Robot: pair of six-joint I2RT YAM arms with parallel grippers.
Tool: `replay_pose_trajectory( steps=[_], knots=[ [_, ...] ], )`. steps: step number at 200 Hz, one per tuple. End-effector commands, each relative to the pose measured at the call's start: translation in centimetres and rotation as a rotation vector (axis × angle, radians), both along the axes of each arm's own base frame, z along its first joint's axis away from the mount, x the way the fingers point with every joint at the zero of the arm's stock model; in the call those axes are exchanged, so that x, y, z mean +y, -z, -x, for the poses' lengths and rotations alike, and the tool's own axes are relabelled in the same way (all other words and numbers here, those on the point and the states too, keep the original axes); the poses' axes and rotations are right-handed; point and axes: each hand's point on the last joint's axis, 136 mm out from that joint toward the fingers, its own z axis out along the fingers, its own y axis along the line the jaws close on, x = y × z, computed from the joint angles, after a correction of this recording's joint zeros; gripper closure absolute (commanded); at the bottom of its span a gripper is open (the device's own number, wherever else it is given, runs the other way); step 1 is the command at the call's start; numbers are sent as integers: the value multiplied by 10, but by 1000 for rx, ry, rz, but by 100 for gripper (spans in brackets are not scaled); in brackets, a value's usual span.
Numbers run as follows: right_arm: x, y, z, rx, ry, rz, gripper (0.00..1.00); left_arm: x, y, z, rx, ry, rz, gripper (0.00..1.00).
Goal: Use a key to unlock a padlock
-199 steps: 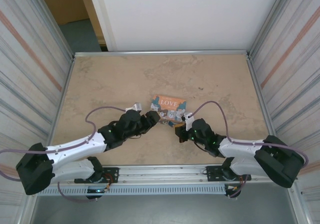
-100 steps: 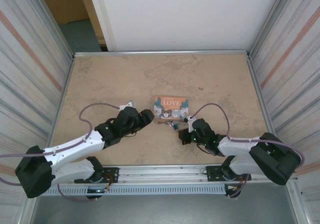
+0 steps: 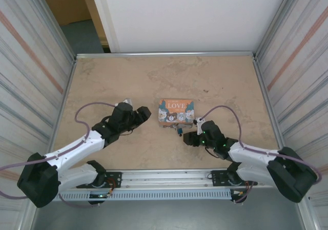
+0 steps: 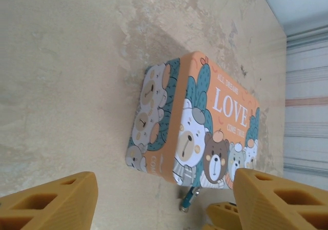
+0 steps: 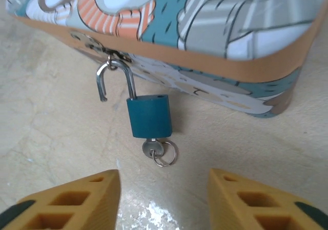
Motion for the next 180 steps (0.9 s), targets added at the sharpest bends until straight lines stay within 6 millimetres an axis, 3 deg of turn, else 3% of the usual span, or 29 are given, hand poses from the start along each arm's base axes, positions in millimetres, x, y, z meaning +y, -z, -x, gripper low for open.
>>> replay_pose_trajectory(
  steps=[1,33,58,121,180],
  knots=[
    [-6,-20,2,-12,-2,-5,45,4,3,0,-3,53,-29,26],
    [-14,-52,5,-52,38,-121,19,-10,-4,-12,-30,153,-28,20],
    [-18,-62,10,-9,63,-201,0,-32,-5,-19,-16,270,-38,18],
    [-25,-52,5,122,106,-262,1,-62,17,-45,60,374,-41,18],
    [-9,-59,-16,104,24,-285,1,-77,50,-52,167,448,-38,19]
  ],
)
